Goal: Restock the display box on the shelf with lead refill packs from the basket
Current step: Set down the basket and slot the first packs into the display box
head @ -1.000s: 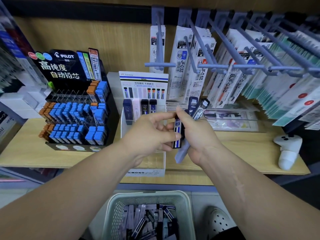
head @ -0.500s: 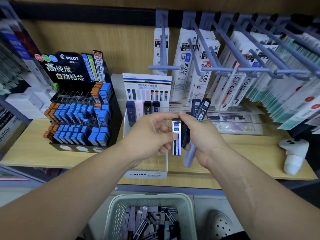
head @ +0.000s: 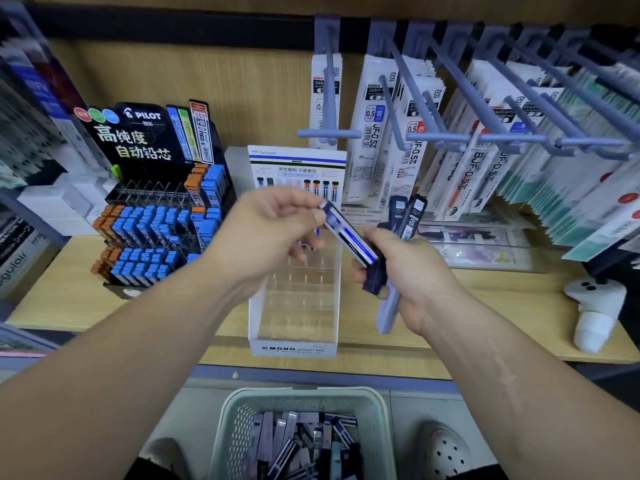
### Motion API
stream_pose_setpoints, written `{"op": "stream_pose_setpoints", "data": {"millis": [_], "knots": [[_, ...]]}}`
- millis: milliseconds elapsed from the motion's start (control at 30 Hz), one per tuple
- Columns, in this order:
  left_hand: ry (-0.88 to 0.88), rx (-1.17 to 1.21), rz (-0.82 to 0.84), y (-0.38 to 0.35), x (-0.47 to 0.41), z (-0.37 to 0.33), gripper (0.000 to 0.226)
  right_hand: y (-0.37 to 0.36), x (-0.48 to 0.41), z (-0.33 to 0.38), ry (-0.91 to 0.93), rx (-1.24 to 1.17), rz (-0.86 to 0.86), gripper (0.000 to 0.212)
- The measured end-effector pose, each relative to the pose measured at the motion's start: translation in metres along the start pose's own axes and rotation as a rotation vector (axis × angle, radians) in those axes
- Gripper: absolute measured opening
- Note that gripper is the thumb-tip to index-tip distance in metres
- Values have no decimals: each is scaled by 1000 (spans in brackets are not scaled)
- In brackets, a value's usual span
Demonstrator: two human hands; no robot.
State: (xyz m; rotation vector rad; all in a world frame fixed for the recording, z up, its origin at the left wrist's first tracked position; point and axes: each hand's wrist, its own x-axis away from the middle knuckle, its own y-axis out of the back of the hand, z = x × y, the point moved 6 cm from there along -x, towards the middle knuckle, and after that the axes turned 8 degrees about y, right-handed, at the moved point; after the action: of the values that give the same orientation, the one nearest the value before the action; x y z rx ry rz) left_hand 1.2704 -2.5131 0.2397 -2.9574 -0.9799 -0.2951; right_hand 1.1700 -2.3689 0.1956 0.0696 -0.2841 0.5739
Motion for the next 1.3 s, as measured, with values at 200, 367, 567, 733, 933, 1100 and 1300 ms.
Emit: {"op": "stream_pose_setpoints", "data": {"millis": [200,367,567,733,933,1100,1300], "knots": [[-375,-369,-305,41,2,-25,25,-1,5,-4,4,31,57,22],[-548,-689,-320,25,-3,-20,16,-5,5,-8,1,49,60,21],[-680,-874,-267,8,-15,-6,18,-8,6,-8,-4,84,104,18],[-647,-936,-297,5,-23,-3,19,-6,3,-7,1,111,137,16],[-636,-956,-370,5,-21,-1,23,-12,7,-8,-3,138,284,20],[-570,-763,-380,4,-9,-7,20,-16,10,-6,-2,143,354,19],[-92,-220,30,-26,-3,6,10,-23,12,-5,31,222,390,17]]}}
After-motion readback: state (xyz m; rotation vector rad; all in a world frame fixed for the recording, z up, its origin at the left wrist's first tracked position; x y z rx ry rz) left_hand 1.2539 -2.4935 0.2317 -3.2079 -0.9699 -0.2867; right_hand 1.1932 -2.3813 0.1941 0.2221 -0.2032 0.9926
